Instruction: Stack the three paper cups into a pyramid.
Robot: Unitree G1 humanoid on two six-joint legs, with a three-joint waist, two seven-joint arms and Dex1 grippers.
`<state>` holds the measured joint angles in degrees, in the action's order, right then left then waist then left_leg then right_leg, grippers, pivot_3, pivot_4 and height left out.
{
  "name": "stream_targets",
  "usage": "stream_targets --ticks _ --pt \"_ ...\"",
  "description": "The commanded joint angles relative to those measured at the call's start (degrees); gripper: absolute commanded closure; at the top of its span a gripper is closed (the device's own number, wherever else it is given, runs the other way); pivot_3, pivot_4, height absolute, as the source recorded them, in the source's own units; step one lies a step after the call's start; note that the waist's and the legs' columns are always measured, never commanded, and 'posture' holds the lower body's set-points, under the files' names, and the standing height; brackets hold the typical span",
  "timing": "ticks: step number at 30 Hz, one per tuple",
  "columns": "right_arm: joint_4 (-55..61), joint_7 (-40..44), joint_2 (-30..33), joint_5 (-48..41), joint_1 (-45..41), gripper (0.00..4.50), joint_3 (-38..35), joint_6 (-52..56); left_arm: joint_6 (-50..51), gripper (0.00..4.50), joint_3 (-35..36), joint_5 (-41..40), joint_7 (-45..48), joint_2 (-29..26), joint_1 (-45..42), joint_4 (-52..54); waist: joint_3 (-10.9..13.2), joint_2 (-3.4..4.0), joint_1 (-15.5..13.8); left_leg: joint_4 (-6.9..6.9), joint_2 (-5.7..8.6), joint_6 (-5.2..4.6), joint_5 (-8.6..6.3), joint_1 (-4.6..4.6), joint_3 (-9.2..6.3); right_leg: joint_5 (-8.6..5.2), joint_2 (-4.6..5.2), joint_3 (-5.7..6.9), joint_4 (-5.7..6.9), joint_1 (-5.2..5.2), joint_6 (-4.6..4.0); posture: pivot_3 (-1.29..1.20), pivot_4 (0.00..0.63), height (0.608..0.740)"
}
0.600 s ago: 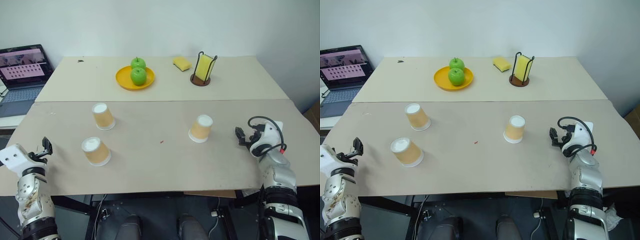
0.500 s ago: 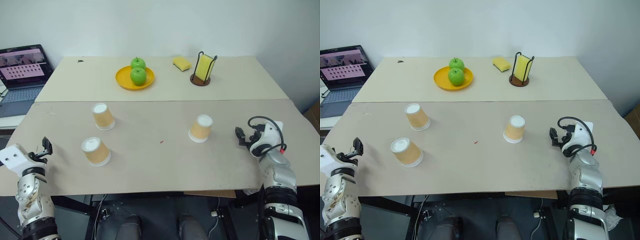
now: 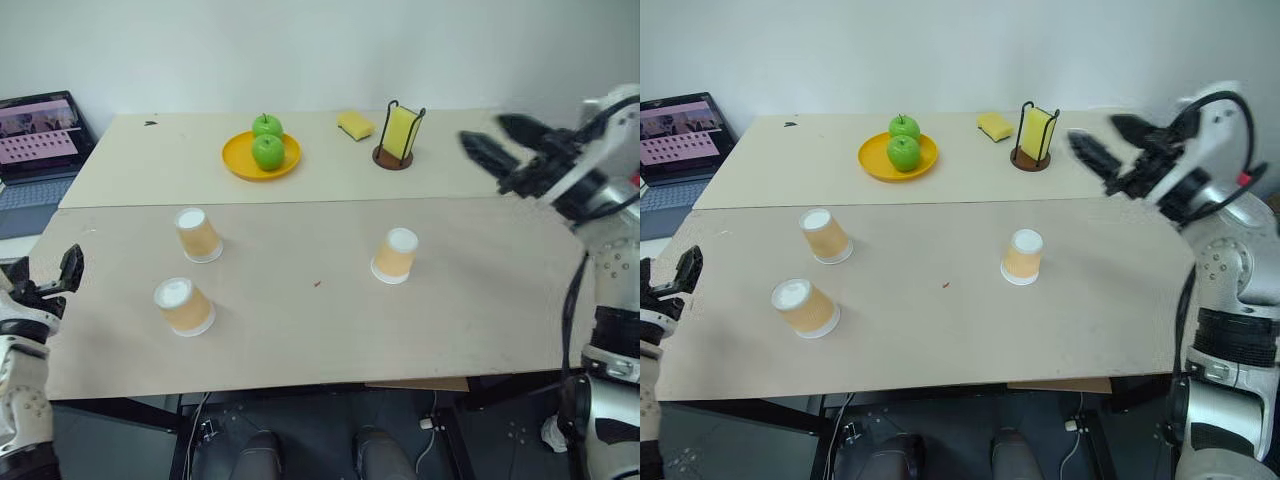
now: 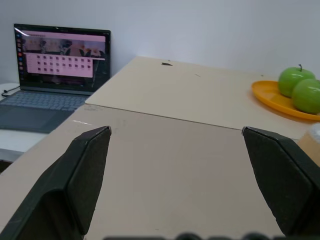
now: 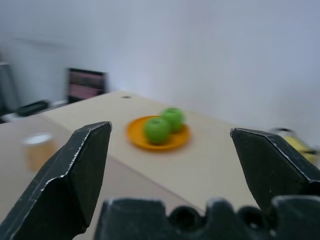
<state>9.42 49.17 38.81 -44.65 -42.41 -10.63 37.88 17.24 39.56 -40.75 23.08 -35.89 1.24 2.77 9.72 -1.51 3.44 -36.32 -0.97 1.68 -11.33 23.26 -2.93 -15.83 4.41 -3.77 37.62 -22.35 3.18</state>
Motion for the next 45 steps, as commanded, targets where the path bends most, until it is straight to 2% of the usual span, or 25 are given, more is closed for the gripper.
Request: stream_targets --ticks 1,5,9,13,20,28,36,45 --pt "7.7 6.9 -1.6 -5.3 -1.9 0.00 5.9 2.8 6.6 0.01 0.2 -8.0 7.9 -2.5 5.5 12.1 0.0 -0.02 -0.2 0.00 0.00 0.00 0.00 0.01 -0.02 0.00 0.00 0.03 -0.01 0.00 0.00 0.00 0.150 0.732" --pt "7.5 9.6 -3.7 -2.9 -1.9 0.00 11.2 1.7 14.4 0.01 1.1 -16.7 13.5 -4.9 11.9 20.7 0.0 -0.14 -1.0 -0.05 0.00 0.01 0.00 0.03 -0.01 0.00 0.04 0.04 -0.04 -0.01 -0.01 0.00 0.150 0.732" --pt "5.9 10.0 -6.0 -0.7 -2.6 0.00 13.7 0.7 16.8 0.01 -2.0 -15.4 16.1 -7.1 14.5 23.1 0.0 -0.12 -1.2 -0.04 0.01 0.01 0.00 -0.02 0.00 -0.01 0.02 0.05 -0.02 0.00 -0.02 0.00 0.150 0.732" --pt "6.8 10.4 -6.7 -1.0 -2.3 0.00 13.9 1.6 16.1 0.01 -3.5 -11.9 17.5 -8.9 12.7 20.2 0.0 -0.13 -1.1 -0.02 0.01 0.01 0.00 0.02 0.00 -0.01 0.00 0.05 -0.04 -0.05 -0.03 0.00 0.150 0.732" --pt "8.7 9.1 -6.8 -0.3 0.9 0.00 15.2 3.1 12.6 0.01 -11.2 -2.7 23.7 -12.2 6.6 12.4 0.0 -0.13 -1.1 0.02 0.01 0.01 0.00 0.00 0.02 -0.01 -0.02 0.04 -0.05 -0.06 -0.04 0.00 0.150 0.732" --pt "9.5 5.7 -6.1 3.5 6.3 0.00 16.7 3.5 9.1 0.01 -19.8 4.3 28.8 -11.6 -2.6 4.1 0.1 -0.14 -1.1 0.01 0.02 0.01 0.00 0.05 0.02 -0.01 -0.01 0.05 -0.04 -0.11 -0.03 0.00 0.150 0.732" --pt "10.3 4.0 -4.9 8.2 10.4 0.00 17.6 2.1 8.1 0.01 -22.2 6.8 31.1 -11.4 -8.7 -0.4 0.1 -0.16 -1.0 0.01 0.02 0.01 0.00 0.11 0.02 -0.01 -0.01 0.03 0.01 -0.20 -0.03 0.00 0.150 0.732" --pt "10.8 3.9 -4.5 10.4 11.4 0.00 16.8 1.7 8.1 0.01 -22.8 8.1 32.7 -11.1 -10.3 -1.1 0.1 -0.16 -1.0 0.00 0.02 0.01 0.00 0.11 0.01 -0.01 -0.01 0.04 0.01 -0.19 -0.03 0.00 0.150 0.732"
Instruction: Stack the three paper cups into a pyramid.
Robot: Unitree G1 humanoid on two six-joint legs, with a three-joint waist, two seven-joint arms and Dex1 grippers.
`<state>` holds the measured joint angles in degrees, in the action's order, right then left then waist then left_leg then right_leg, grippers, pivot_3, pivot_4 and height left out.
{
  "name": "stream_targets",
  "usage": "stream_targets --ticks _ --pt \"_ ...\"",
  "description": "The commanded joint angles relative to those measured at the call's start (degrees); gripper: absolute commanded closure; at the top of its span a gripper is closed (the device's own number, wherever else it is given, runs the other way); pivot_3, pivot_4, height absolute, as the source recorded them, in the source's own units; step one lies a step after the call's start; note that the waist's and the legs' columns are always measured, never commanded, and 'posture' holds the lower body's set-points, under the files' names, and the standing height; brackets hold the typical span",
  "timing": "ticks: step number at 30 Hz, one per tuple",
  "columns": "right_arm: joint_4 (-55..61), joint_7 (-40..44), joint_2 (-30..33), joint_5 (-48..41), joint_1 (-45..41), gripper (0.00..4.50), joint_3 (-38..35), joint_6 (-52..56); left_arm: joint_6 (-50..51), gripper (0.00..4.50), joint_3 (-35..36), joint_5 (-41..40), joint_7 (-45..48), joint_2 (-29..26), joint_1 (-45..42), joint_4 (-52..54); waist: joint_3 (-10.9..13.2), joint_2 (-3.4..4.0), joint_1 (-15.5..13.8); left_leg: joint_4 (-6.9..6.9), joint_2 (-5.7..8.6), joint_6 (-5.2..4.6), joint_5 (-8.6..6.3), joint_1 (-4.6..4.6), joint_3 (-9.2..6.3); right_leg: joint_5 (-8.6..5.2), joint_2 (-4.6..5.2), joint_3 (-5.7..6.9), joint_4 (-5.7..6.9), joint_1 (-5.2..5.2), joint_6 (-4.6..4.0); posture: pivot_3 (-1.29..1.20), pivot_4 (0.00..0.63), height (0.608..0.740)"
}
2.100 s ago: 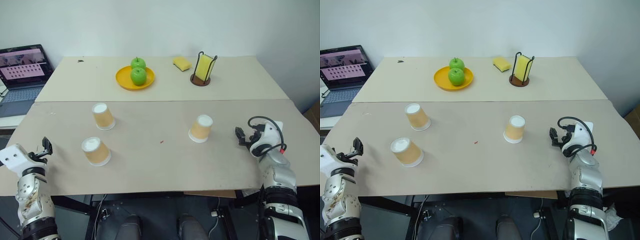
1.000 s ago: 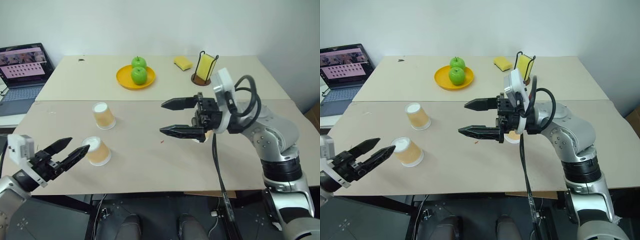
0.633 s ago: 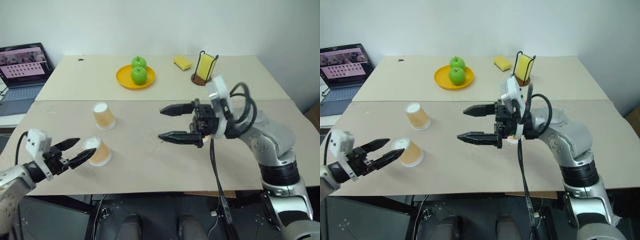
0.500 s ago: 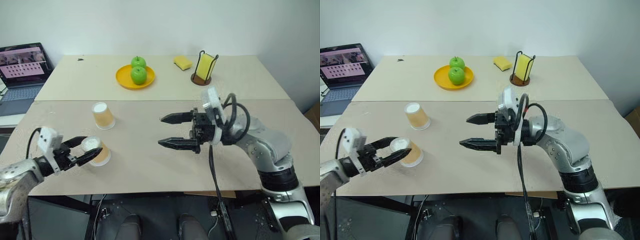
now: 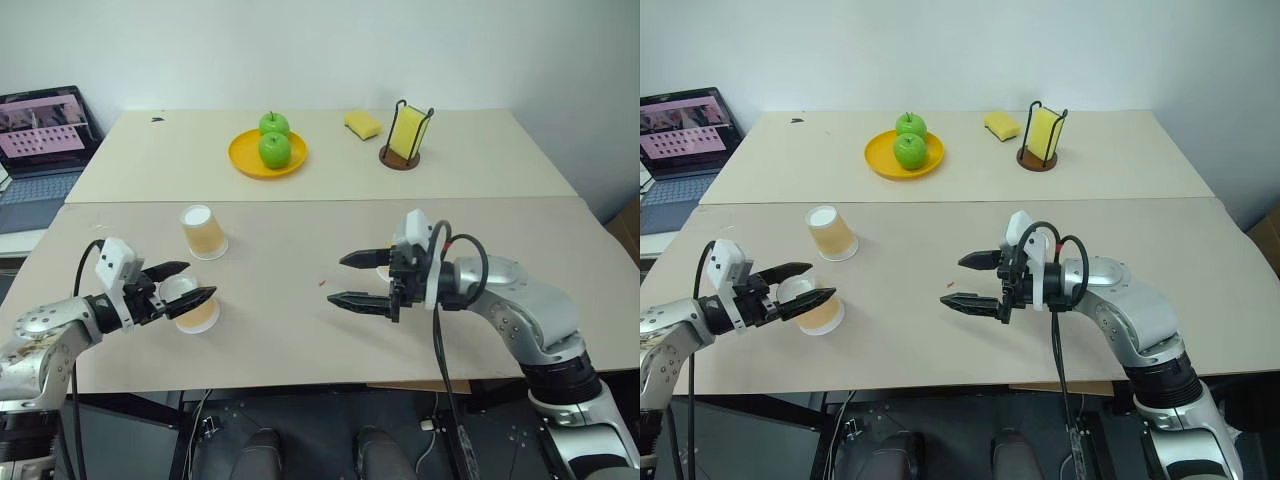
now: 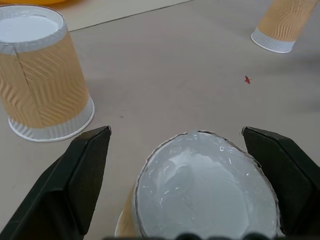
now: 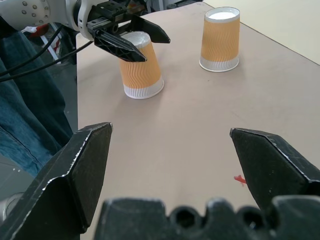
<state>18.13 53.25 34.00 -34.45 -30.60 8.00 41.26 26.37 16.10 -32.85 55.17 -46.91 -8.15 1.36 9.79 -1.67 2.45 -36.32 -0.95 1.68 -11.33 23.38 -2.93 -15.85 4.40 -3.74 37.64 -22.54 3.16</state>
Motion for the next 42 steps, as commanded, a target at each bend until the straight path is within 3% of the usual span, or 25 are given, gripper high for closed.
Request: stream_targets --ticks 1,7,18,26,33,42 --pt "2.1 -0.2 0.3 0.2 -0.5 0.00 -1.9 -1.7 -0.9 0.01 0.6 0.2 0.7 -0.1 -0.9 0.3 0.0 0.00 0.0 0.00 0.00 0.00 0.00 0.00 0.00 0.00 0.00 0.00 0.00 0.01 0.00 0.00 0.150 0.732" --pt "1.0 -0.2 0.2 1.0 -1.3 0.00 -2.0 -2.2 -0.3 1.90 0.5 0.6 1.2 -0.6 -0.6 0.8 0.0 0.00 0.0 0.00 0.00 0.00 0.00 0.00 0.00 0.00 0.00 0.00 -0.01 0.00 0.00 0.00 0.150 0.732" --pt "0.1 -1.2 -1.0 2.3 -1.8 0.00 -1.5 -2.8 1.0 1.92 -1.0 1.0 1.0 -0.1 -5.1 0.6 0.0 0.00 0.0 -0.01 0.01 0.00 0.00 -0.01 -0.01 0.00 0.00 0.00 0.00 0.02 0.00 0.00 0.150 0.732" --pt "0.8 -3.6 -2.4 3.1 -1.1 0.00 -1.8 -2.9 -0.9 1.92 -11.7 4.6 10.2 2.2 -23.7 -10.8 0.0 -0.02 -0.3 -0.07 0.05 0.00 0.00 0.05 -0.04 0.00 -0.01 0.05 0.00 0.03 0.02 0.00 0.150 0.732" --pt "3.4 -7.0 -3.2 3.1 1.9 0.00 -3.4 -2.6 -10.2 1.92 -23.3 14.0 18.4 14.2 -45.1 -33.3 0.0 -0.07 -1.1 -0.31 0.12 0.00 0.00 0.40 -0.12 0.00 0.00 0.17 0.01 -0.06 0.06 0.00 0.150 0.732" --pt "7.1 -11.5 -3.6 3.4 5.3 0.00 -5.0 -2.0 -21.4 1.92 -28.2 21.9 25.0 27.1 -56.6 -53.6 0.1 -0.09 -0.4 -0.55 0.12 -0.03 0.01 0.89 -0.13 -0.01 -0.02 0.13 0.31 -0.63 0.06 0.00 0.150 0.732"
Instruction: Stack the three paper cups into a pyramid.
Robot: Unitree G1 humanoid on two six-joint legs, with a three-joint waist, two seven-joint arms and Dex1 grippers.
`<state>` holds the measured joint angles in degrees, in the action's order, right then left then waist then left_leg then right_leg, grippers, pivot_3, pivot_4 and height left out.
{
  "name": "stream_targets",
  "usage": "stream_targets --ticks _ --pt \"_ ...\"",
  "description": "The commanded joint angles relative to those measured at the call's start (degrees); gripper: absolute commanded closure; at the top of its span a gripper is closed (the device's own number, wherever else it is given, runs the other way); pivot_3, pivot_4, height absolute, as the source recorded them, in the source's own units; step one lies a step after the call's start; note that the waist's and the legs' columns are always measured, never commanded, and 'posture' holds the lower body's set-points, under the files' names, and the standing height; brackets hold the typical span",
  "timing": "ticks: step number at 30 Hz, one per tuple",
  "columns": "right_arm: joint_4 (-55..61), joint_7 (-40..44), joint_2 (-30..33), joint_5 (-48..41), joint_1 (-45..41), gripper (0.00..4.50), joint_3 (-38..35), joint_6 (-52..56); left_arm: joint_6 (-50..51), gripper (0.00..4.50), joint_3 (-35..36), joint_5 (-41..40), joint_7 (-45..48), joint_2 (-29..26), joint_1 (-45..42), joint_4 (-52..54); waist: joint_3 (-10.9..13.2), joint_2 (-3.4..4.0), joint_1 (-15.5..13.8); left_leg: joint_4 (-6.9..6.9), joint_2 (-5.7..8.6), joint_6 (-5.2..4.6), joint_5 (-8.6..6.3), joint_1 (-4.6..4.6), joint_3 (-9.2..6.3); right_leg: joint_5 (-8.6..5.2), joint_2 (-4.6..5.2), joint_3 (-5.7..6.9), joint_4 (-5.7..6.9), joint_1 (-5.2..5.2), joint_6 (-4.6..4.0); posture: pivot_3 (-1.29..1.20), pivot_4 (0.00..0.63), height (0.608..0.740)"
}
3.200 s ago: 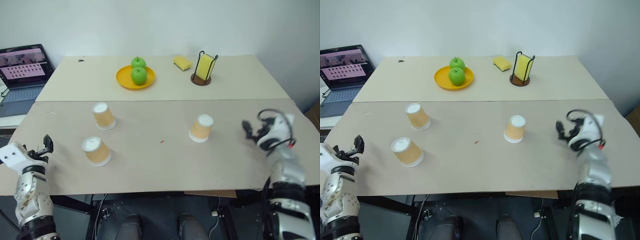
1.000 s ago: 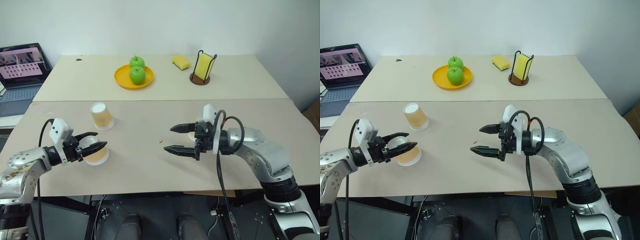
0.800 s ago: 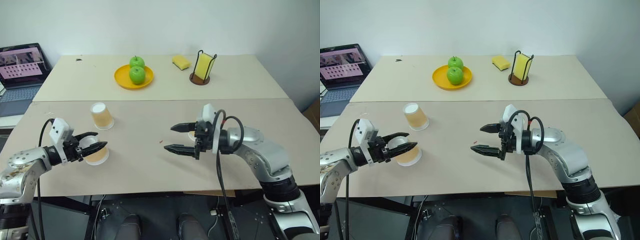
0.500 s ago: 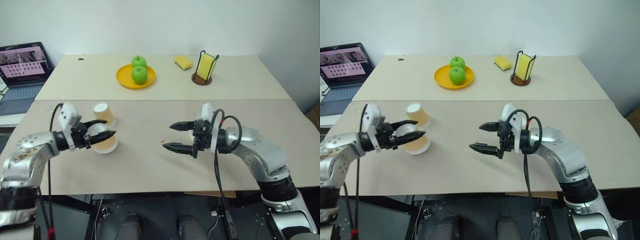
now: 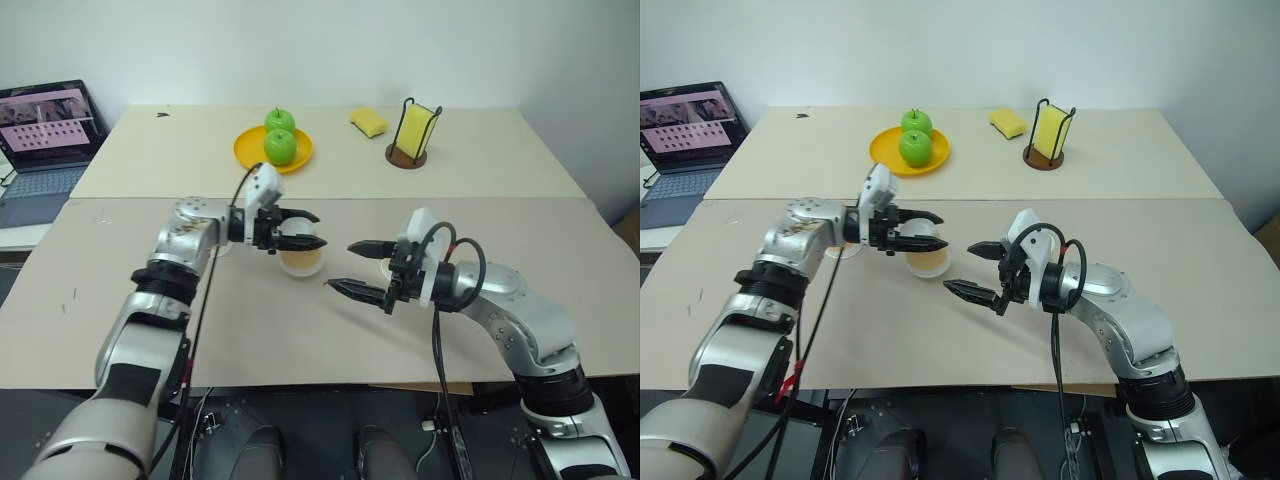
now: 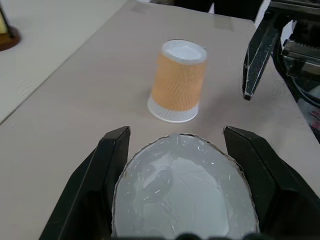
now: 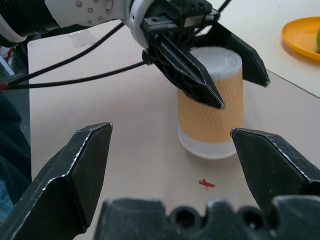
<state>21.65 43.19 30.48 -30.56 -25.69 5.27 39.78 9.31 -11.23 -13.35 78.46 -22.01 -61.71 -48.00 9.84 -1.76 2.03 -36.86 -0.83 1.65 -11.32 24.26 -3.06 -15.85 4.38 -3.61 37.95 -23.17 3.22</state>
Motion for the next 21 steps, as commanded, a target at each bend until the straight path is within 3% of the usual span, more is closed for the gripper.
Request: stream_targets --ticks 1,13,15,17,18,21 --pt "3.8 -1.8 -0.2 -0.5 0.5 0.00 -2.2 -0.5 -5.2 1.92 -0.7 2.9 2.0 2.8 -3.6 -5.8 0.0 0.00 0.2 -0.01 0.01 0.00 0.00 0.01 0.01 0.00 0.01 0.00 0.00 0.00 0.00 0.00 0.150 0.732" --pt "6.7 -5.0 -0.4 -1.6 2.6 0.00 -3.3 0.5 -10.9 1.92 0.8 7.7 3.0 6.2 -7.4 -14.9 0.0 -0.01 0.4 -0.05 0.01 0.00 0.00 0.03 -0.01 -0.01 0.00 -0.01 0.03 0.00 0.02 0.00 0.150 0.732" --pt "6.5 -5.0 -0.4 -1.5 2.6 0.00 -3.2 0.4 -11.2 0.92 1.3 7.8 2.5 6.2 -7.6 -15.1 0.0 -0.01 0.4 -0.05 0.01 0.00 0.00 0.02 -0.01 -0.01 0.00 -0.01 0.03 0.00 0.02 0.00 0.150 0.732" --pt "6.2 -4.9 -0.5 -1.5 2.4 0.00 -3.2 0.2 -11.2 0.25 2.0 7.7 2.3 6.2 -7.9 -15.1 0.0 -0.01 0.4 -0.05 0.01 0.00 0.00 0.02 -0.02 -0.01 0.00 -0.01 0.04 0.00 0.02 0.00 0.150 0.732" --pt "5.9 -4.8 -0.6 -1.4 2.3 0.00 -3.0 0.1 -11.3 0.04 2.3 7.7 2.1 6.1 -8.1 -15.0 0.0 -0.01 0.4 -0.05 0.01 0.00 0.00 0.02 -0.02 -0.01 0.00 -0.01 0.04 0.00 0.02 0.00 0.150 0.732" --pt "5.1 -4.4 -0.8 -1.3 1.8 0.00 -2.7 -0.2 -10.7 0.04 3.9 6.6 2.8 5.9 -8.6 -13.9 0.0 -0.01 0.4 -0.05 0.01 0.00 0.00 0.02 -0.02 -0.01 0.00 -0.01 0.04 0.00 0.02 0.00 0.150 0.732"
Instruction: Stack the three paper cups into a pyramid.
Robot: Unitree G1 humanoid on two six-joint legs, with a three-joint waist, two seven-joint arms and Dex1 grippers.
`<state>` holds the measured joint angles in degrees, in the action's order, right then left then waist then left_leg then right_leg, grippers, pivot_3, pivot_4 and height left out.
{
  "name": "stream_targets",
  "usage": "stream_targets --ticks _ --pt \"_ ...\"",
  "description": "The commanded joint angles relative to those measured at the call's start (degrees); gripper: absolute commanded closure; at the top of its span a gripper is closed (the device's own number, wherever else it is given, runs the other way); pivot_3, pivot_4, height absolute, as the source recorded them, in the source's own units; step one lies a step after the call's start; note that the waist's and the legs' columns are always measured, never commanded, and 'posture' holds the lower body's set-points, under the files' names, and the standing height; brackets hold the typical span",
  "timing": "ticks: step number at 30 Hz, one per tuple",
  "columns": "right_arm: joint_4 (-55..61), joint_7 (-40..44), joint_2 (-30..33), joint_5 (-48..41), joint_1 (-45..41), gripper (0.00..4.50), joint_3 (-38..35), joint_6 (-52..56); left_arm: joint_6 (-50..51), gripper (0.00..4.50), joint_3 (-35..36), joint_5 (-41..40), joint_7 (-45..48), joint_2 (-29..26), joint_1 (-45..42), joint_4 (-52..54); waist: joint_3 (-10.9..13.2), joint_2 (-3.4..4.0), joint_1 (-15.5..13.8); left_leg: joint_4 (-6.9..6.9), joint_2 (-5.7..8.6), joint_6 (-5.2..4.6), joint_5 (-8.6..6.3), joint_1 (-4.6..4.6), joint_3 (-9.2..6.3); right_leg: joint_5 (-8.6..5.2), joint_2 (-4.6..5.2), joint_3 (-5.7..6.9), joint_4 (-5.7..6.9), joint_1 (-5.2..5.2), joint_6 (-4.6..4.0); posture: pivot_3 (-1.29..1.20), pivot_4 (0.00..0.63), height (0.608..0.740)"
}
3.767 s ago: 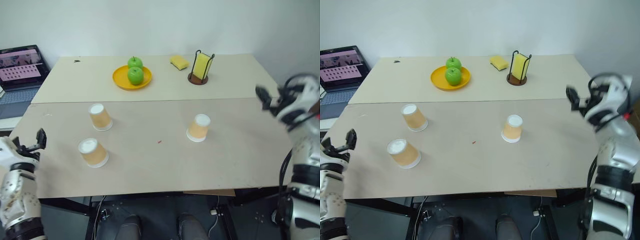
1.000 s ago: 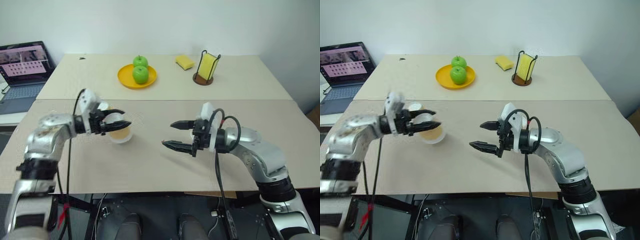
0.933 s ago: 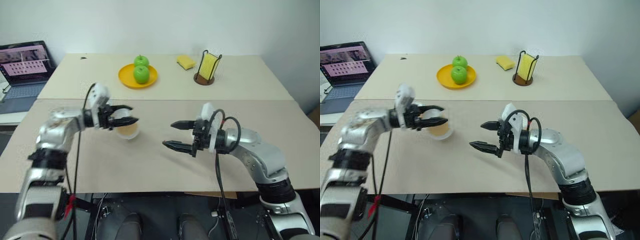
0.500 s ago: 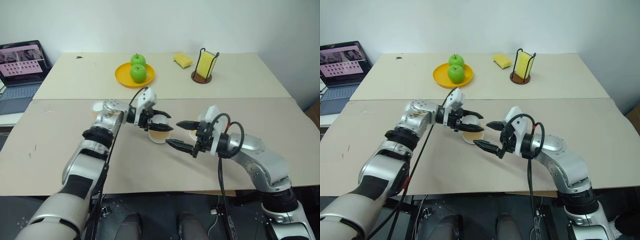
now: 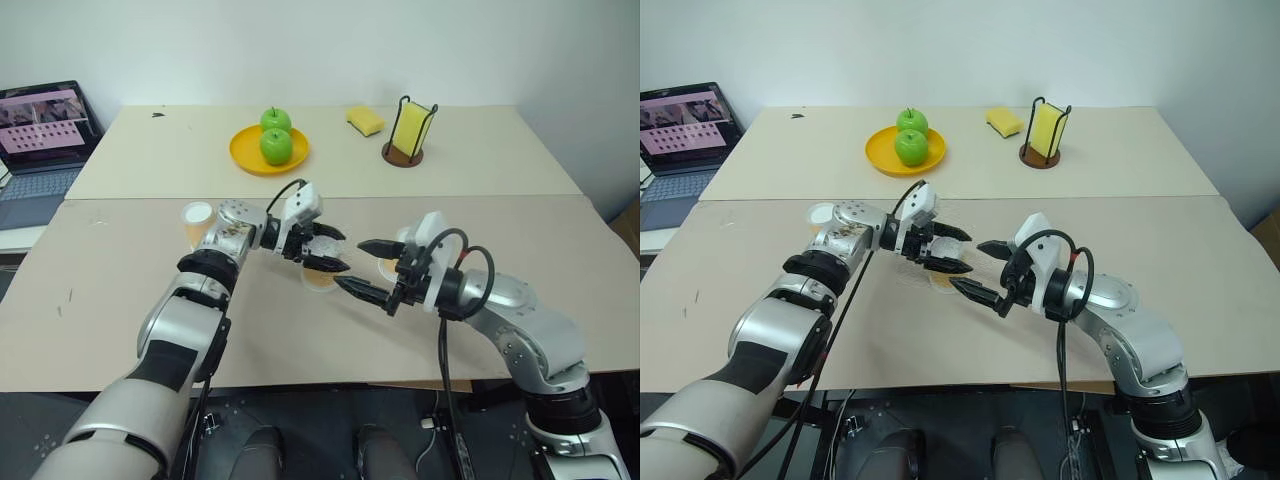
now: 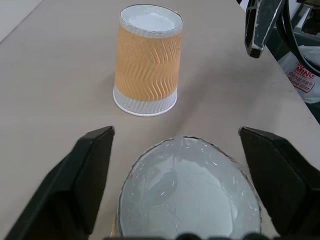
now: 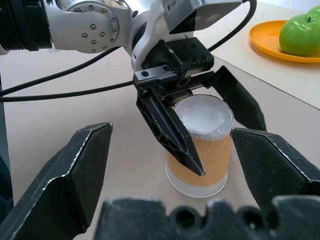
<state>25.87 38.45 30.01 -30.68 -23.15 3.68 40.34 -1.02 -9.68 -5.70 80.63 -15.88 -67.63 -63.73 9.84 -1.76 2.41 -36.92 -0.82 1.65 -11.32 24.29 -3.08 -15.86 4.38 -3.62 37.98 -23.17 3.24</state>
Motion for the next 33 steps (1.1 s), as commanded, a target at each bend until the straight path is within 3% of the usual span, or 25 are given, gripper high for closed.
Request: stream_targets --ticks 1,7,12,16,18,22,26,33 --pt "0.6 0.5 -0.5 -1.1 -1.0 0.00 -1.0 -0.9 0.3 0.04 3.1 -1.7 1.0 -0.4 -3.0 2.3 0.0 0.00 0.0 0.00 0.00 0.00 0.00 0.00 0.00 0.00 0.00 0.00 0.00 0.00 0.00 0.00 0.150 0.732" --pt "-1.1 1.8 -1.2 -0.7 -1.8 0.00 -0.1 -1.4 7.8 0.04 10.1 -7.5 -2.1 -2.3 -4.8 9.7 0.0 0.00 0.1 0.00 -0.01 0.00 0.00 -0.01 -0.01 0.00 0.00 0.00 0.01 0.00 0.00 0.00 0.150 0.732" --pt "-2.0 2.7 -1.8 -0.3 -2.1 0.00 0.4 -1.7 19.3 0.04 18.8 -14.9 -15.8 -3.6 0.0 28.3 0.0 0.01 0.3 0.01 -0.02 0.00 0.00 0.00 -0.05 0.00 0.00 0.00 0.07 -0.01 0.00 0.00 0.150 0.732" --pt "-2.1 3.2 -1.8 -0.4 -2.1 0.00 0.3 -1.7 22.1 0.04 22.9 -10.8 -41.3 1.1 13.2 50.7 -0.1 0.11 0.0 -0.01 -0.02 0.00 0.00 -0.16 -0.03 0.00 0.04 -0.08 0.09 0.12 0.01 0.00 0.150 0.732" --pt "-3.1 3.5 -0.6 0.3 -2.1 0.00 -0.6 -1.9 23.7 0.04 21.6 -4.4 -54.1 6.0 27.8 67.8 -0.1 0.17 0.1 -0.06 -0.04 0.01 0.01 -0.14 -0.06 0.00 0.03 -0.07 0.11 0.08 0.00 0.00 0.150 0.732" --pt "-4.3 4.7 3.0 0.9 -1.9 0.00 -3.0 -2.4 28.6 0.04 19.1 0.2 -66.2 12.0 46.0 84.4 -0.1 0.11 -0.4 -0.08 -0.01 0.01 0.00 -0.05 0.03 0.03 0.05 -0.22 0.17 -0.03 0.01 0.00 0.150 0.732" --pt "-5.4 6.5 6.6 1.1 -1.2 0.00 -5.0 -3.0 29.5 0.04 19.8 0.3 -70.1 12.5 52.1 88.3 -0.1 0.12 -1.7 -0.10 0.00 0.01 0.00 -0.14 0.01 0.05 0.05 -0.14 0.10 0.09 0.01 0.00 0.150 0.732" --pt "-9.2 8.9 9.7 1.0 -1.2 0.00 -7.8 -4.4 26.6 0.04 26.8 -1.5 -68.8 3.4 53.4 82.9 -0.1 0.12 -1.4 0.03 -0.02 -0.09 -0.07 -0.72 0.06 0.04 0.01 -0.11 -0.28 0.76 0.02 0.00 0.150 0.732"
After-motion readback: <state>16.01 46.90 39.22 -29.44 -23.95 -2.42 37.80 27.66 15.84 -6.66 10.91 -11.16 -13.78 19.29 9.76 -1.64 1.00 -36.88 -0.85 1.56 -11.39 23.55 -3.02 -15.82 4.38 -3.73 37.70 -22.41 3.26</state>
